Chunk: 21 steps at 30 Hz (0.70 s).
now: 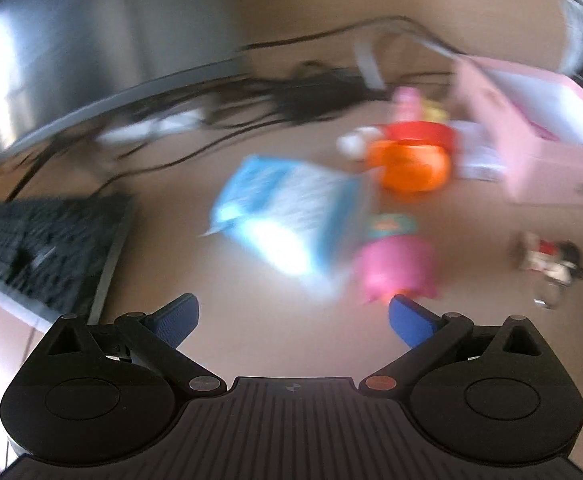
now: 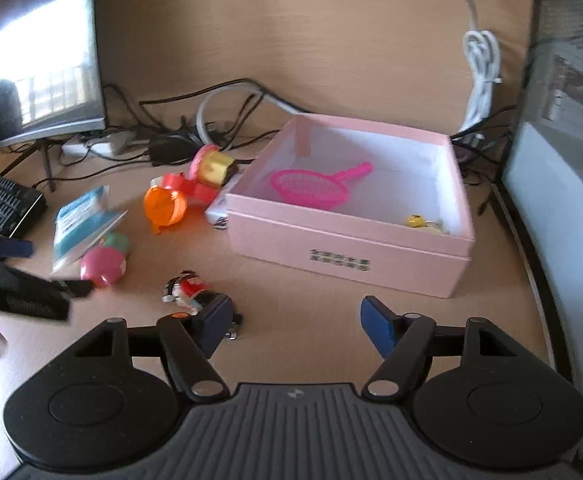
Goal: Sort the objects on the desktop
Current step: 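Move the left tool to the pink pig toy while the right tool approaches the black figure keychain, then grasp the pink pig toy with the left tool while the right tool grasps the black-and-red figure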
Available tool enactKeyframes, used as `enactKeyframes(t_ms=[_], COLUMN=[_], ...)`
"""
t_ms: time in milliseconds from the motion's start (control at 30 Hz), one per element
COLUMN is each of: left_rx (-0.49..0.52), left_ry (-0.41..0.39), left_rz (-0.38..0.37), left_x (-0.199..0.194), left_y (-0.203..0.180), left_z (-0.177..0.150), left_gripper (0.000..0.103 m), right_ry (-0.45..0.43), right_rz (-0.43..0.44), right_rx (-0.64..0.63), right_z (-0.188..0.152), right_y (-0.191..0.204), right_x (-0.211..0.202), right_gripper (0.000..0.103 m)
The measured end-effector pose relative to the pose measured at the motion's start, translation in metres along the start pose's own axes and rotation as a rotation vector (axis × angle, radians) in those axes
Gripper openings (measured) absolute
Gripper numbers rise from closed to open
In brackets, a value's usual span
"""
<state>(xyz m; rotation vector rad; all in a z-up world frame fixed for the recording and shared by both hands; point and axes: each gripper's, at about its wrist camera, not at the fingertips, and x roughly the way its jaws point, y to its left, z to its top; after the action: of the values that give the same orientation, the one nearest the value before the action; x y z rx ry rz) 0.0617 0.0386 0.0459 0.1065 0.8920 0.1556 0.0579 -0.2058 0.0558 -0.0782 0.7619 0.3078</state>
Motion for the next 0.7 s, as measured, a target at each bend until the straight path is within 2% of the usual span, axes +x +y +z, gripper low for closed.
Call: enactKeyframes(t_ms=[133,300,400,467,533,600,700], left_rx=[-0.095,-0.137,-0.153,-0.158,-0.164,-0.161,-0.137], left_ry=[0.009,0.022,0.026,0.024,0.024,0.023,0.020], left_rz=[0.004,-0.006,-0.008,-0.014,-0.025,-0.045,-0.079], left_x=[-0.012,-0.023,-0.031,-0.035,-0.039,-0.040,-0.043], left_y=[0.027,0.035,0.038,0.041,0.044,0.044,0.037], left_z=[-0.008,-0.023,-0.031,-0.035,-0.039,-0.043,-0.047], left_gripper=[0.103,0.103,0.103,0.103,0.103,0.103,0.103], right_ry=[0.019,0.062,0.072,0.042,0.003,-0.030,-0.032], right_rz=[0.060,0.139,0.222,0.277,0.255,0.186,0.149], right_rx=[-0.034,-0.068,-0.132,-0.162,-0.192,-0.194,-0.220], right_z=[0.003,0.004,0.001,-0.001,-0.001,0.002,0.011], right_y=[0.017,0.048,0.074,0.084,0.086,0.083,0.078], right_x=[0.010,0.030,0.031,0.022,0.015,0.016,0.029], right_gripper=[0.072,0.071,0.064,0.063,0.063,0.063,0.063])
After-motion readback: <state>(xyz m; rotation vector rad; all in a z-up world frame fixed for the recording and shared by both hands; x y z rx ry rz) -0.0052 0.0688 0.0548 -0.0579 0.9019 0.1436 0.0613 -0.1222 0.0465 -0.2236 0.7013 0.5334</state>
